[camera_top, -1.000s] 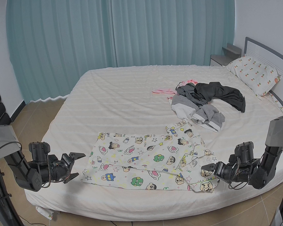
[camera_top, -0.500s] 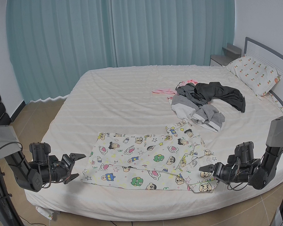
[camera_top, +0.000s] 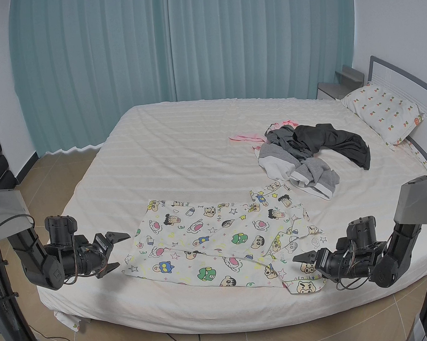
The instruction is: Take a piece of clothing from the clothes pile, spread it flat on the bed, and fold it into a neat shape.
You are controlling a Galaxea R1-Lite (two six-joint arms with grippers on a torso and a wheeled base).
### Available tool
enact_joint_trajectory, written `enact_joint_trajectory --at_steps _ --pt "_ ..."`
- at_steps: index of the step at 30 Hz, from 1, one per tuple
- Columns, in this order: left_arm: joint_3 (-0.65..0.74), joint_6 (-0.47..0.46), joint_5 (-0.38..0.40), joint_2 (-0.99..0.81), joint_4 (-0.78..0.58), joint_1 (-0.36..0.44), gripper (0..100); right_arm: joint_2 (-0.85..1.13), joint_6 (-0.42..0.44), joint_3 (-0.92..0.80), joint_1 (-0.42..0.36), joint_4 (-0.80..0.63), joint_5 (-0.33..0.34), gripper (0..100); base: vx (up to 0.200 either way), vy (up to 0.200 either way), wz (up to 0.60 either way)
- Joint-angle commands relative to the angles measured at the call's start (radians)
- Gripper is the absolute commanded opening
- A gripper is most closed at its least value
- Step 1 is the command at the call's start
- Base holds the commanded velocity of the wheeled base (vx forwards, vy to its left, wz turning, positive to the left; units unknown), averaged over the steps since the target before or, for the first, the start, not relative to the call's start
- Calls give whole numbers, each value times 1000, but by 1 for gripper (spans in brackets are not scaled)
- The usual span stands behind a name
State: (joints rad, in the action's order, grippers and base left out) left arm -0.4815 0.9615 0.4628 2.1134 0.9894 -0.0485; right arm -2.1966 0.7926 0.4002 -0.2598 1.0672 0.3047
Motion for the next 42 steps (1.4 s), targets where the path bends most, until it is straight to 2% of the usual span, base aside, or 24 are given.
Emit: enact_joint_trajectory --at_steps 1,19,20,32,42 --pt "0 0 -1 2 0 -1 100 -28 -1 34 27 -1 -2 100 0 0 0" --pt "4 0 -1 3 2 2 100 -75 5 121 73 -36 -1 100 0 0 0" --pt "4 0 -1 3 2 2 100 -75 5 123 73 -39 -1 0 0 0 0" --pt "4 -1 -3 3 2 1 100 -64 5 138 73 -69 -2 0 0 0 0" --pt "4 -1 -13 8 2 2 100 47 5 147 73 -59 -10 0 0 0 0"
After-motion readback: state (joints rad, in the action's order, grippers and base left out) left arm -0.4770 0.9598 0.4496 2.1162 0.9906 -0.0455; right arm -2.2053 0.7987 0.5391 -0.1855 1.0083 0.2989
